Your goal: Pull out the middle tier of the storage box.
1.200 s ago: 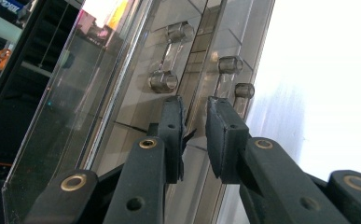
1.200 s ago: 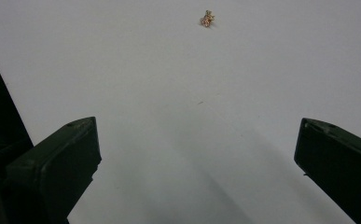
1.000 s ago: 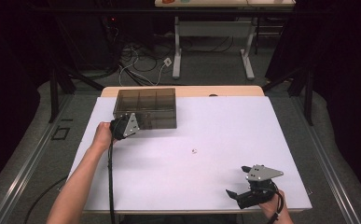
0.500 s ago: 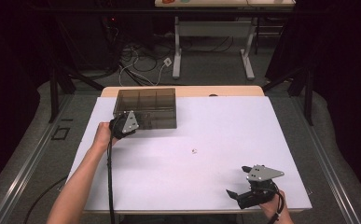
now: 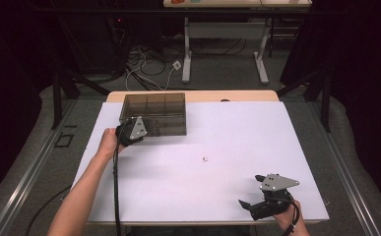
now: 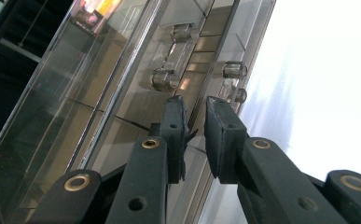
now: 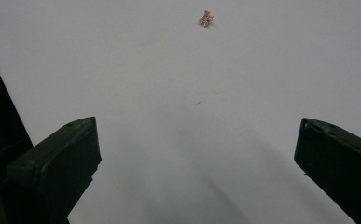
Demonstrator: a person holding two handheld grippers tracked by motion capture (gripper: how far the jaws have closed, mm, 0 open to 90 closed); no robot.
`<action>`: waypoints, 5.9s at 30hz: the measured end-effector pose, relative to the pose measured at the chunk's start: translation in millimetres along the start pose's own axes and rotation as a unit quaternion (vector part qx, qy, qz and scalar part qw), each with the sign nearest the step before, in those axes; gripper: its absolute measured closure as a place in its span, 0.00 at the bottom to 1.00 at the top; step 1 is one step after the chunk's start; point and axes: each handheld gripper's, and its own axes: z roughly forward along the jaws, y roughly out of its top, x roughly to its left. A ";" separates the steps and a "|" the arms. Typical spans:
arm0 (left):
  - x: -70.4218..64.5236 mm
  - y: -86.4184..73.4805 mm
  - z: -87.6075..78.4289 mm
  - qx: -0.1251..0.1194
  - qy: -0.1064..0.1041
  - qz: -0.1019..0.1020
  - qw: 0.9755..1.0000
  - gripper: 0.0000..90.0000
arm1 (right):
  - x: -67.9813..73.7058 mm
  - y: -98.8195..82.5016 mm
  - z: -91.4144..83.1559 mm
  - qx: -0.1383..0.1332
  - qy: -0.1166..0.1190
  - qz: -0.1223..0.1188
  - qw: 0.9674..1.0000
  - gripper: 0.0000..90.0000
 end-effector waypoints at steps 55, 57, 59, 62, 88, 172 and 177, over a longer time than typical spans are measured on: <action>-10.7 3.8 -16.6 0.013 -0.058 -0.034 0.998 0.87 | -0.5 -0.4 -0.3 0.007 -0.004 0.005 1.000 0.00; -11.7 3.7 -17.1 0.011 -0.058 -0.034 0.998 0.87 | -0.7 -0.4 -0.2 0.008 -0.005 0.005 1.000 0.00; -12.5 3.3 -17.6 0.010 -0.060 -0.036 0.997 0.87 | -0.8 -0.5 0.4 0.007 -0.005 0.004 1.000 0.00; -13.3 2.6 -18.1 0.007 -0.062 -0.038 0.997 0.87 | -0.9 -0.7 0.4 0.007 -0.005 0.004 1.000 0.00; -19.0 1.6 -25.4 0.010 -0.087 -0.038 0.995 0.88 | -1.2 -0.8 0.9 0.011 -0.005 0.005 1.000 0.00; 1.3 -1.1 -32.8 -0.002 -0.004 -0.254 0.967 0.43 | -1.2 -0.8 0.6 0.011 -0.007 0.006 1.000 0.00; -4.6 -0.8 -36.2 0.000 -0.007 -0.265 0.964 0.27 | -1.4 -0.9 0.4 0.013 -0.005 0.005 1.000 0.00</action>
